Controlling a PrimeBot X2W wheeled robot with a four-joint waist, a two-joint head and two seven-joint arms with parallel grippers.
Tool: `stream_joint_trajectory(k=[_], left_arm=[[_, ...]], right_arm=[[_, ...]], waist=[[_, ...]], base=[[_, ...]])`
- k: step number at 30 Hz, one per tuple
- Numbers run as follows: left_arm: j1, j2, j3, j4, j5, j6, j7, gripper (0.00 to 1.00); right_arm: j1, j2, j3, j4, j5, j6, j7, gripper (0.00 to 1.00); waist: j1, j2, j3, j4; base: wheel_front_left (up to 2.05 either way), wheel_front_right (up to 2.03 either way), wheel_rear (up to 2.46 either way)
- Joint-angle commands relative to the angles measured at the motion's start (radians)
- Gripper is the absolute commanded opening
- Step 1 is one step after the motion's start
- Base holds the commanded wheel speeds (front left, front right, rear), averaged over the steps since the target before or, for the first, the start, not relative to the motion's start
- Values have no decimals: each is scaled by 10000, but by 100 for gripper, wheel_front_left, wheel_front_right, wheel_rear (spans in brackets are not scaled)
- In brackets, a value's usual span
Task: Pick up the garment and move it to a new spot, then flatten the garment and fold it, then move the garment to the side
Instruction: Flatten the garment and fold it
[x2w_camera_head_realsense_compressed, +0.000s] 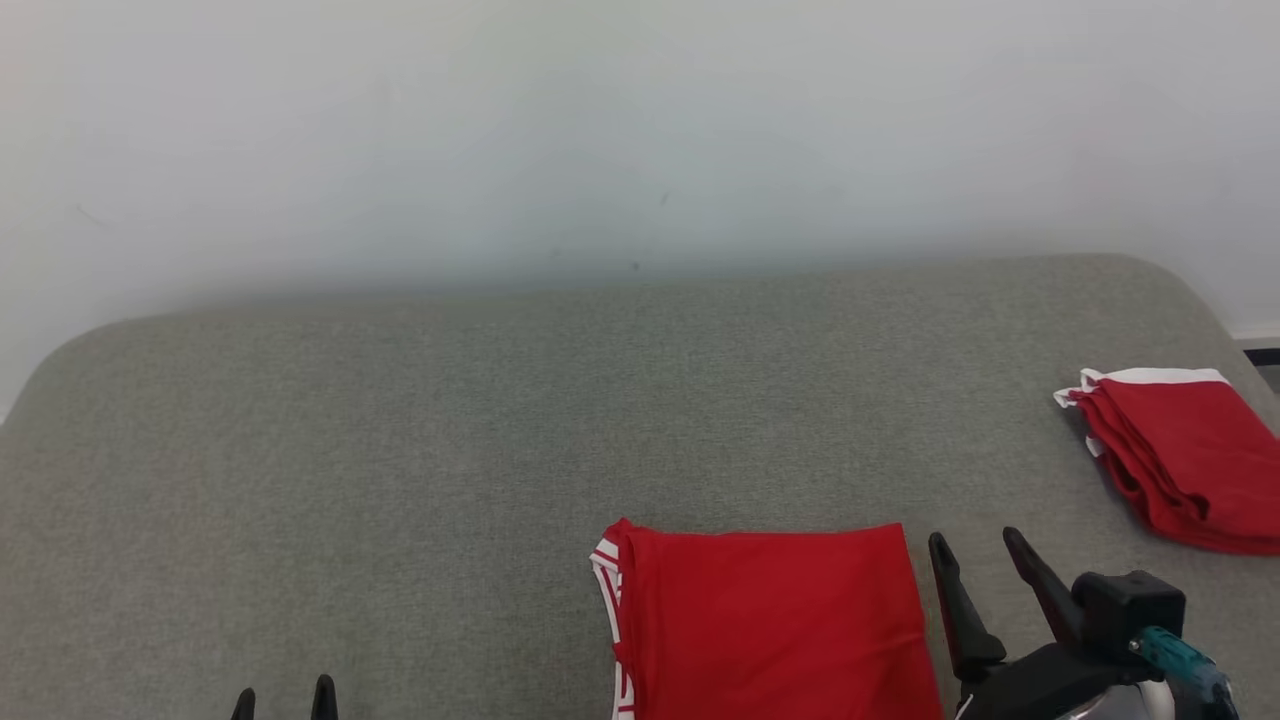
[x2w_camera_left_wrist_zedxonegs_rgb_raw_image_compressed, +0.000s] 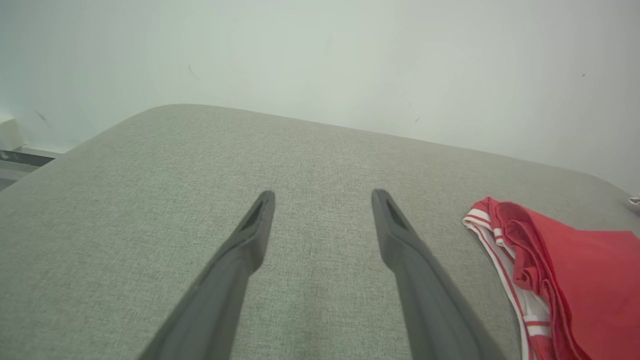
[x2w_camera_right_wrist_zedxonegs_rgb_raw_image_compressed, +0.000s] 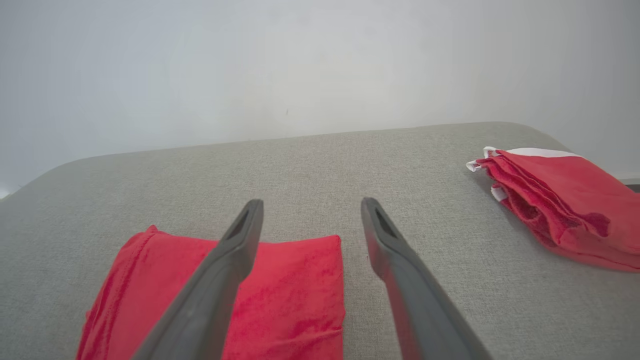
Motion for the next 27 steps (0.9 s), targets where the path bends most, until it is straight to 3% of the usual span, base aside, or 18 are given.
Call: stream_joint_trajectory(k=[1,14,27], left_arm=[[1,-40,80,4,102,11,-28,100],[-171,-115,496,224,455,11,-28,100],[-258,-179,883,602,580,11,-28,100]], right_arm=[[133,-118,-16,-61,141,-25,-296,100],[105,-1392,643,1185,954,-25,-2588,100],[-359,-1498,1186,2662,1390,-25,-3304,100]], waist=[[0,0,-43,-178],[0,0,-215,-472],[0,0,-445,-443]], base=[[0,0,0],[0,0,0],[0,0,0]])
